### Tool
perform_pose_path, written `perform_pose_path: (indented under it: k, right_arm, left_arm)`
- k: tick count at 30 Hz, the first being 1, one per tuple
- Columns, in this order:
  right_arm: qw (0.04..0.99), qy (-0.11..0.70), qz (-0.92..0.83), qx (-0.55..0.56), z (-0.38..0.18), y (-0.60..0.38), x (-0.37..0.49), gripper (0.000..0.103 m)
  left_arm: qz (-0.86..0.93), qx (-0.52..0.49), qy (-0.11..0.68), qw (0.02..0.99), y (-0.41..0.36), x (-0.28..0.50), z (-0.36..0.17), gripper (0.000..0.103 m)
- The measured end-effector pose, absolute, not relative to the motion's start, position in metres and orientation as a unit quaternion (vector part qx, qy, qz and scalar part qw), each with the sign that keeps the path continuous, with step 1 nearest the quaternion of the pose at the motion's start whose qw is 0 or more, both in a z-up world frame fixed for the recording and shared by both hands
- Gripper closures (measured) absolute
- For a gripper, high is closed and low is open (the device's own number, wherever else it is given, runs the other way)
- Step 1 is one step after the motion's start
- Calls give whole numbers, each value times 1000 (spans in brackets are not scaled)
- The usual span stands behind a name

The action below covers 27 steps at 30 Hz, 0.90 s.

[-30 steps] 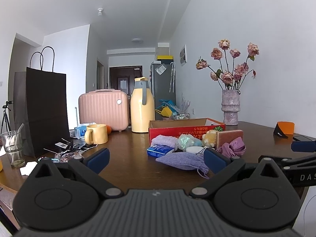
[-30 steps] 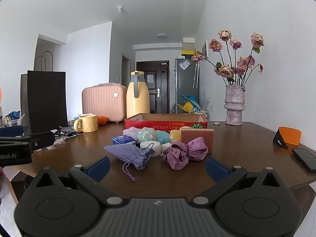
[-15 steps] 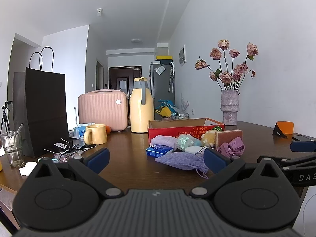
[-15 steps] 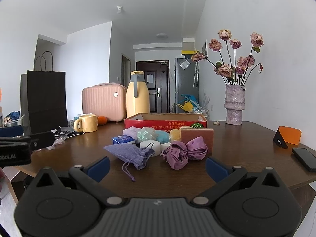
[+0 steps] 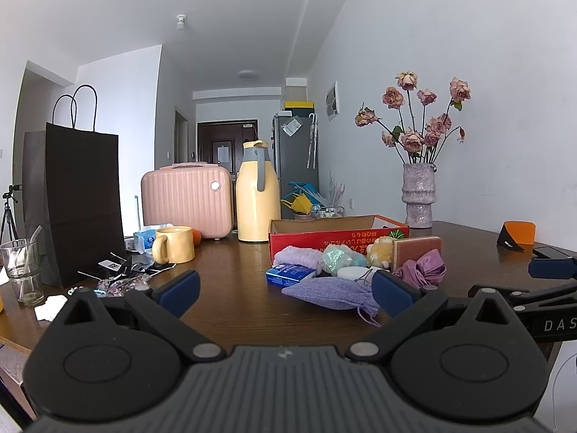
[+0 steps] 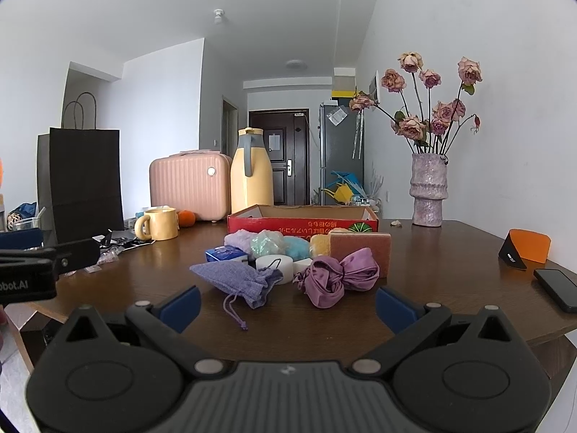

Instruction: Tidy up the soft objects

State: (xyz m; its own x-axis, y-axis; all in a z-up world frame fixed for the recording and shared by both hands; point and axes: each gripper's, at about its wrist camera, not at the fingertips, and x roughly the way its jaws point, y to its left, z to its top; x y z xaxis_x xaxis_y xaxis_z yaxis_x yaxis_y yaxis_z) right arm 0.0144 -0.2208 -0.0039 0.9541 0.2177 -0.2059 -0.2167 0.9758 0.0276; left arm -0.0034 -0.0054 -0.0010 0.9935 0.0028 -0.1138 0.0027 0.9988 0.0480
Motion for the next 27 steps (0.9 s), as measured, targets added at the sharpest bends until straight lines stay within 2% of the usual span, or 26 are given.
perform_pose_path:
  k: [20,27]
  right_arm:
    - [989,105,108,8,-4,-224,16,0]
    - [989,100,109,-3,-6,-222,33,0]
  left_arm:
    - [0,25,62,998,-7,2,-2,0]
    - [-5,34,65,997,-12,38,3,0]
